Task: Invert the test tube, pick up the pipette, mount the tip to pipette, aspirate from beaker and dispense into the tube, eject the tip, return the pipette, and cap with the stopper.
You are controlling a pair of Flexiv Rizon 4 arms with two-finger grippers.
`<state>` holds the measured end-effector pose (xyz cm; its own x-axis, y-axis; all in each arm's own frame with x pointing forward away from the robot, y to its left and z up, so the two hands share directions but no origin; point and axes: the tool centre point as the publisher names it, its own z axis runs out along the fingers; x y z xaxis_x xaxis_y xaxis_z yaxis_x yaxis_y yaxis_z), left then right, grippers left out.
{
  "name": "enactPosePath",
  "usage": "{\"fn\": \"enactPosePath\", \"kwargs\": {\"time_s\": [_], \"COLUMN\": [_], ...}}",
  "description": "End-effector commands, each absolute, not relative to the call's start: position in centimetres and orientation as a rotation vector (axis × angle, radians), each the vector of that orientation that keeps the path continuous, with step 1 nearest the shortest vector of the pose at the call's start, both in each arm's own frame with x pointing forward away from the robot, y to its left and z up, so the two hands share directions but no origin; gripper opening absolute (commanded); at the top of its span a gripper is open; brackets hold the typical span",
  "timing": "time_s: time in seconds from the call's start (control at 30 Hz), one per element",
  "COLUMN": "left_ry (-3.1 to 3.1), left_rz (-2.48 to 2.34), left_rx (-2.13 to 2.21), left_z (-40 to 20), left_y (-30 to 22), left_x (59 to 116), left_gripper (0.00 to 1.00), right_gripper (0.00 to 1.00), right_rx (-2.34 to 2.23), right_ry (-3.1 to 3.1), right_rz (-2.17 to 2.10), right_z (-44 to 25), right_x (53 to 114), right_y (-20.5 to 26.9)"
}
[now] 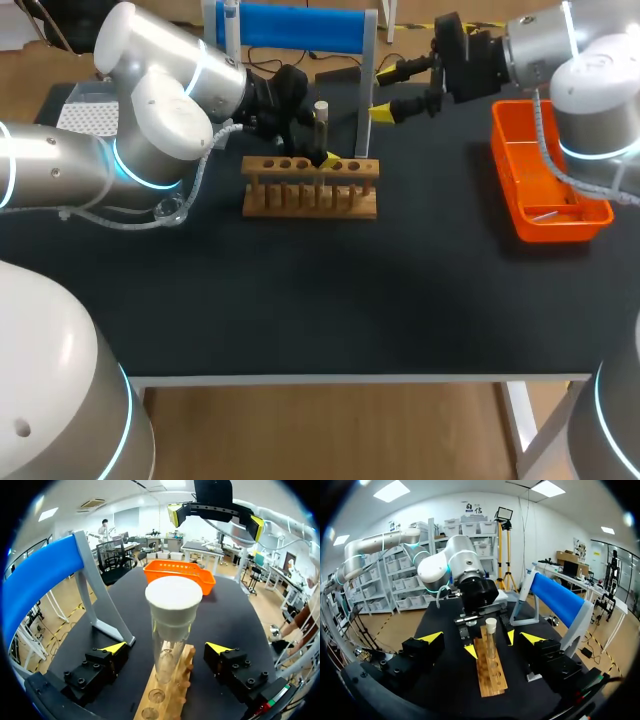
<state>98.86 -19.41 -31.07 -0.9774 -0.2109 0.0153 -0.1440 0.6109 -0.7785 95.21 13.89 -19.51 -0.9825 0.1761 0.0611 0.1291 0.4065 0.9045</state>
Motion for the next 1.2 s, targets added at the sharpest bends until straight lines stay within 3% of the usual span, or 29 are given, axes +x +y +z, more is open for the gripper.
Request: {"fn": "enactPosePath", "kwargs": {"time_s": [0.03,0.6,1.2], "left_ry": [2.748,2.740,2.637], "left_rz": [-1.329,-1.295,-1.135], "left_rx": [-0.296,-0.324,-0.486], "left_z": [-31.2,-30.2,-27.4], "left_y": [-19.5,-17.1,-10.5], "left_x": [98.7,96.8,96.2], "left_gripper": [1.00,1.00,1.00], "right_gripper": [1.00,1.00,1.00], "right_rx": [0.281,0.281,0.281], "right_ry": [2.603,2.603,2.603], "right_rz": [1.662,1.662,1.662], "right_z": [-19.4,-19.4,-19.4], "right_x": [95.2,95.2,95.2], "right_y": [13.7,13.7,13.7]}}
